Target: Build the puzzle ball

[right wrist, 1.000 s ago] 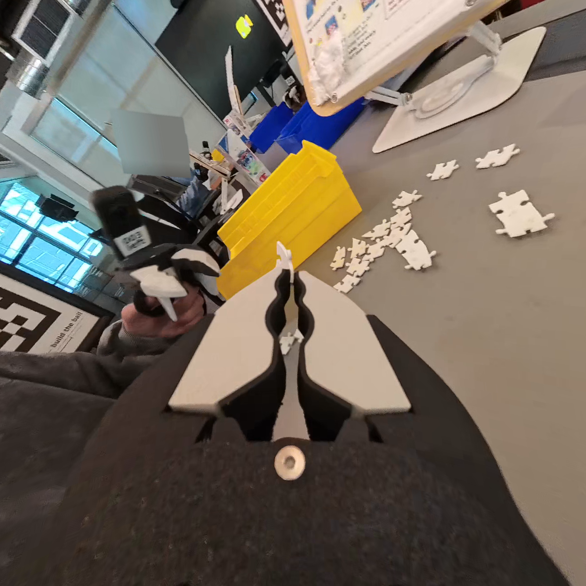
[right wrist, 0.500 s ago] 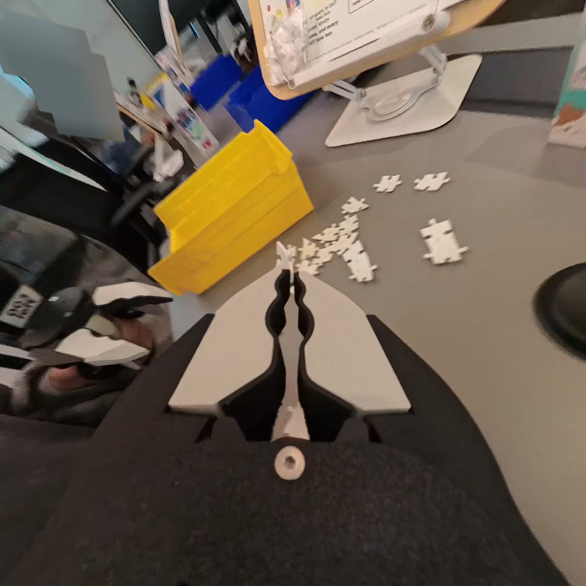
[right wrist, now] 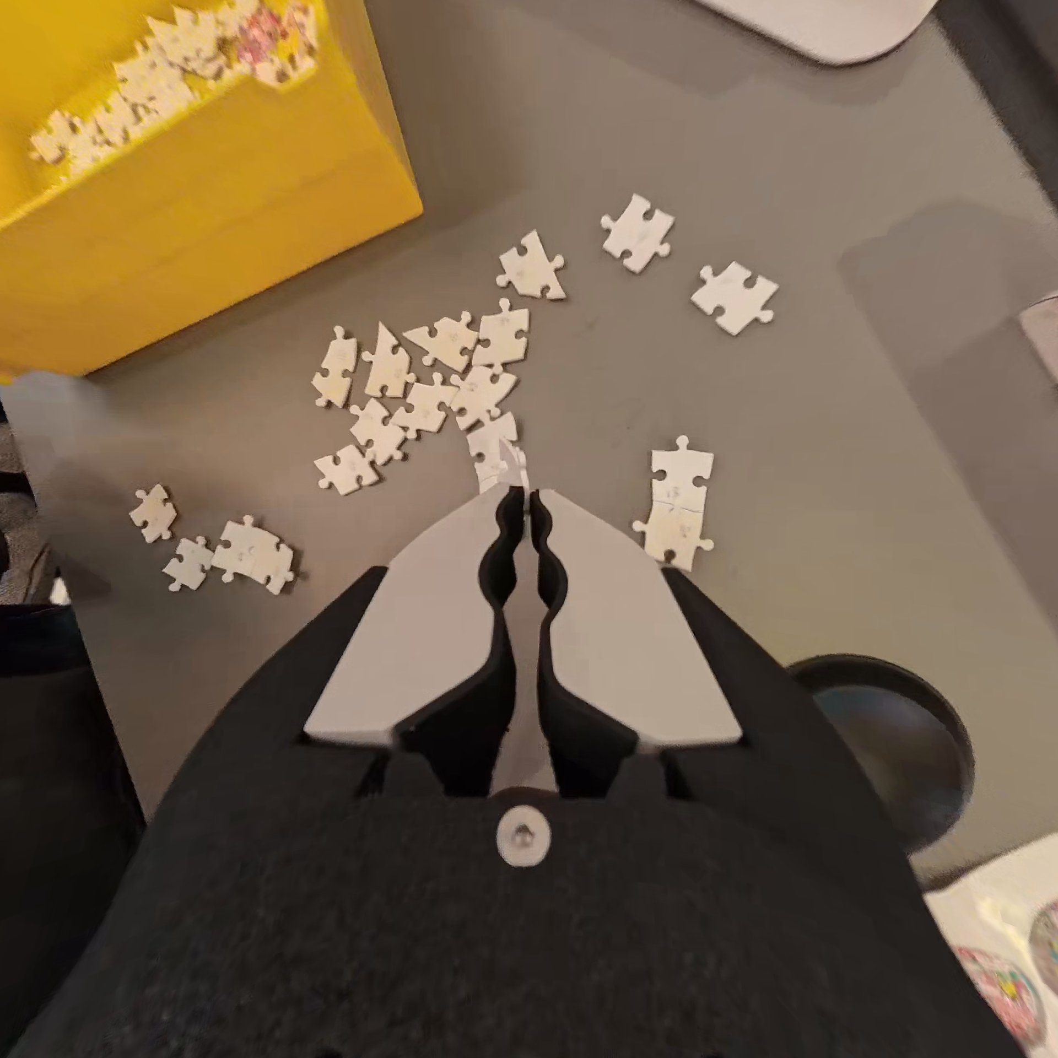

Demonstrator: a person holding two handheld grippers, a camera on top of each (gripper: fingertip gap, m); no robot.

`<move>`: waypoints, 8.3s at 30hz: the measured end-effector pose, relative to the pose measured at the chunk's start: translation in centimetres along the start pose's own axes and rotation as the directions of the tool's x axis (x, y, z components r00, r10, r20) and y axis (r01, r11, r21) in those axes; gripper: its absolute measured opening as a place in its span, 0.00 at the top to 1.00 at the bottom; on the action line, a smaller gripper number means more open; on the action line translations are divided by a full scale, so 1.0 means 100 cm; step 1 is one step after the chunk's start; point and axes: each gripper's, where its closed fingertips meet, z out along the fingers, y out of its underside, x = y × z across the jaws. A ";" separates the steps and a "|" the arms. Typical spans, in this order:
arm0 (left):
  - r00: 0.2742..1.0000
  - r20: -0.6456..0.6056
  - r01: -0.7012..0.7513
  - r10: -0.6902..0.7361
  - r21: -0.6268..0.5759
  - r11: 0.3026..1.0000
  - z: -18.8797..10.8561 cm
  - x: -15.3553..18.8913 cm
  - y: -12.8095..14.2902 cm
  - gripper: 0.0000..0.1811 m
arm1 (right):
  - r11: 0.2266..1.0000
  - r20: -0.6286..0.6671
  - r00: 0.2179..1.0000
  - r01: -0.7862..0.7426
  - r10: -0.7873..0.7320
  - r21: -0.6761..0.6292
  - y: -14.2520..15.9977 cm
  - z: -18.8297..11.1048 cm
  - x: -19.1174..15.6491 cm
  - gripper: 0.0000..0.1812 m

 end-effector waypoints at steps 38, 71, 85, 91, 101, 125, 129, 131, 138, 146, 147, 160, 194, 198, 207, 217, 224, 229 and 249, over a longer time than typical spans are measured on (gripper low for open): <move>0.998 0.057 -0.014 0.015 -0.028 1.000 -0.001 -0.016 0.008 0.66 | 0.970 0.194 0.955 -0.202 0.225 -0.133 -0.010 0.093 0.035 0.92; 0.987 0.067 -0.043 0.149 -0.773 0.633 0.079 -0.273 0.064 0.66 | 0.991 0.306 0.951 -0.073 0.035 0.114 0.175 -0.117 -0.190 0.86; 0.996 0.087 0.041 0.019 -0.635 0.771 0.062 -0.263 0.034 1.00 | 0.997 0.351 0.936 -0.029 0.001 0.073 0.179 -0.098 -0.181 0.87; 0.989 0.144 0.105 -0.021 -0.613 0.783 0.043 -0.273 0.029 0.75 | 0.992 0.349 0.937 -0.046 0.002 0.120 0.178 -0.105 -0.178 0.87; 0.982 0.165 0.065 0.088 -0.743 0.666 0.085 -0.277 0.064 0.55 | 0.994 0.360 0.933 -0.024 -0.016 0.106 0.191 -0.104 -0.195 0.87; 0.961 0.120 0.275 -0.248 -0.465 0.841 0.009 -0.261 0.016 0.99 | 0.996 0.376 0.927 -0.019 -0.016 0.090 0.200 -0.101 -0.202 0.87; 0.834 -0.149 0.485 -0.532 -0.262 0.834 0.007 -0.234 -0.028 0.99 | 0.996 0.369 0.929 -0.017 -0.015 0.083 0.201 -0.101 -0.203 0.88; 0.754 -0.271 0.563 -0.599 -0.205 0.801 -0.001 -0.225 -0.047 0.99 | 0.996 0.358 0.933 -0.011 -0.022 0.090 0.200 -0.101 -0.202 0.88; 0.686 -0.548 0.517 -0.478 -0.094 0.851 -0.034 -0.135 -0.112 0.99 | 0.912 0.252 0.965 -0.045 -0.066 0.409 0.114 -0.113 -0.180 0.90; 0.719 -0.693 0.187 -0.051 0.122 0.975 -0.020 0.026 -0.123 0.99 | 0.764 0.574 0.784 -0.213 -0.238 0.609 0.035 -0.117 -0.243 0.90; 0.709 -0.704 0.177 -0.033 0.133 0.975 -0.019 0.035 -0.121 0.99 | 0.740 0.557 0.784 -0.196 -0.275 0.643 0.033 -0.122 -0.249 0.90; 0.575 -0.814 0.245 -0.086 0.071 0.967 -0.007 0.090 -0.117 0.96 | 0.656 0.360 0.860 -0.039 -0.361 0.753 0.046 -0.134 -0.254 0.99; 0.876 -0.475 -0.066 -0.085 -0.293 0.954 0.060 0.127 -0.024 0.76 | 0.491 -0.532 0.544 0.834 -0.649 0.252 0.138 -0.094 -0.195 0.99; 0.897 -0.442 -0.143 0.017 -0.252 0.957 0.056 0.114 -0.026 0.76 | 0.598 -0.411 0.700 0.713 -0.584 0.366 0.147 -0.098 -0.184 0.97; 0.849 -0.469 -0.304 0.243 -0.058 0.951 0.044 0.117 -0.029 0.76 | 0.851 0.717 0.697 -0.369 -0.013 0.374 0.124 -0.106 -0.210 0.80; 0.826 -0.432 -0.377 0.363 0.056 0.924 0.032 0.117 -0.024 0.76 | 0.885 0.851 0.516 -0.436 0.097 0.164 0.119 -0.095 -0.224 0.98; 0.952 -0.265 -0.181 0.155 -0.079 0.980 0.005 0.064 -0.005 0.70 | 0.940 0.680 0.726 -0.295 0.104 0.171 0.083 -0.082 -0.185 0.99; 0.989 -0.146 -0.021 0.010 -0.075 0.997 -0.032 0.028 0.013 0.71 | 0.986 0.457 0.889 -0.065 -0.013 0.154 0.031 -0.061 -0.140 0.99; 0.995 -0.053 0.091 -0.089 0.038 0.995 -0.050 -0.010 0.019 0.73 | 0.973 0.381 0.924 0.126 -0.044 -0.193 -0.038 0.094 -0.075 0.99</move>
